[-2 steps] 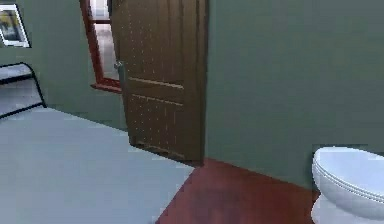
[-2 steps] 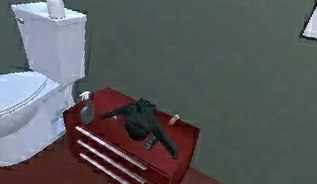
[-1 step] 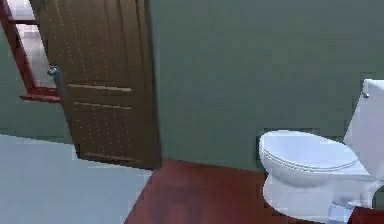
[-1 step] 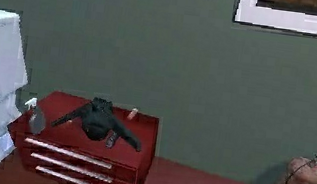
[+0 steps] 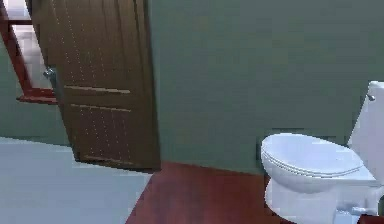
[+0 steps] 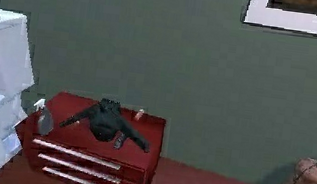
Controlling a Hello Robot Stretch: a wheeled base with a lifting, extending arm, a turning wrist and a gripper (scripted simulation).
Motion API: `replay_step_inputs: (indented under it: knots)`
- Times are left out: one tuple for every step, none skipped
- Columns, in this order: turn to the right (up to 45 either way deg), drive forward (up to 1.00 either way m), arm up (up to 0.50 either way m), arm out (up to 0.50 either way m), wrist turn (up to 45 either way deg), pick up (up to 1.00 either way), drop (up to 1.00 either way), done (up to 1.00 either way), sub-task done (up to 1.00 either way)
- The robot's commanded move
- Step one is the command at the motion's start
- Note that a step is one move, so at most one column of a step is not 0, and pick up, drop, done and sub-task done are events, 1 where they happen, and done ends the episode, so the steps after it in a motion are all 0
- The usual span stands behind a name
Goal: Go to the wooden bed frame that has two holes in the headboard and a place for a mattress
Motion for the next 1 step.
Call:
replay_step_inputs:
  knots:
    - [-30.0, 0.0, 0.0, 0.0, 0.0, 0.0, 0.0, 0.0, 0.0]
